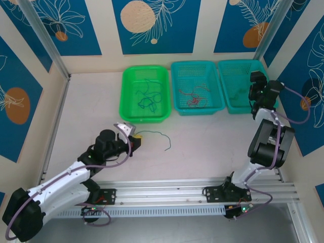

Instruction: Untangle the cables

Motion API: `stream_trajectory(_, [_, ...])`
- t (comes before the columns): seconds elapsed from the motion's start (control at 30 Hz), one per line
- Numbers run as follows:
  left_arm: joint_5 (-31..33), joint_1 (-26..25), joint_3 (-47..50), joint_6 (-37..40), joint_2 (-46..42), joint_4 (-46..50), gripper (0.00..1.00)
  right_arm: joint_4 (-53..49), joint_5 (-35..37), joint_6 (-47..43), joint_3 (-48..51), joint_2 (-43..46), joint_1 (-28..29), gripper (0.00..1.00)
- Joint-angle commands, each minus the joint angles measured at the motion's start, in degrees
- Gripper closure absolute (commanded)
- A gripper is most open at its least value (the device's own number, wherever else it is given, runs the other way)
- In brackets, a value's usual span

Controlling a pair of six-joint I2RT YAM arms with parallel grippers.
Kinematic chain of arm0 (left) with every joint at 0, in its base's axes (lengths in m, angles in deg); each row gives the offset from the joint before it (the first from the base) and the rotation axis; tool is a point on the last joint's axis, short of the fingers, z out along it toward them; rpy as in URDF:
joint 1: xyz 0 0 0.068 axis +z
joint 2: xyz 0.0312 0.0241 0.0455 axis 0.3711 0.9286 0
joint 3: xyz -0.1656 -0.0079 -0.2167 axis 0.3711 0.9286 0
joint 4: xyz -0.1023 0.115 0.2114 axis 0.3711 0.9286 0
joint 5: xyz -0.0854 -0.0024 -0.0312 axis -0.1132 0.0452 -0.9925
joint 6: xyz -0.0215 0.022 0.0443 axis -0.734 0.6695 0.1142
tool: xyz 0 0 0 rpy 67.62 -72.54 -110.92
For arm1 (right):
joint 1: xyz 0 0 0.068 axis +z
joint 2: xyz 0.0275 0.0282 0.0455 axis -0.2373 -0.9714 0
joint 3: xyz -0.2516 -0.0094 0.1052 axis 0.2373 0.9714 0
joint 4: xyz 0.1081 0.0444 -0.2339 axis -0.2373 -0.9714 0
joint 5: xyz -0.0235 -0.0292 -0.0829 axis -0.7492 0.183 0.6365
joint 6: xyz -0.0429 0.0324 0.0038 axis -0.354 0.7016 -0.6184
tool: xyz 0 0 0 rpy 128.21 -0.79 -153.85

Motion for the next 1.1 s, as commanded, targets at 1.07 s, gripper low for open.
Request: stream_trajectory(1.07, [-11.0,-7.2,-18.9,11.0,11.7,14.5,1.0,-31.3,-21.1,-56.2,14.5,30.9,60.6,0.59])
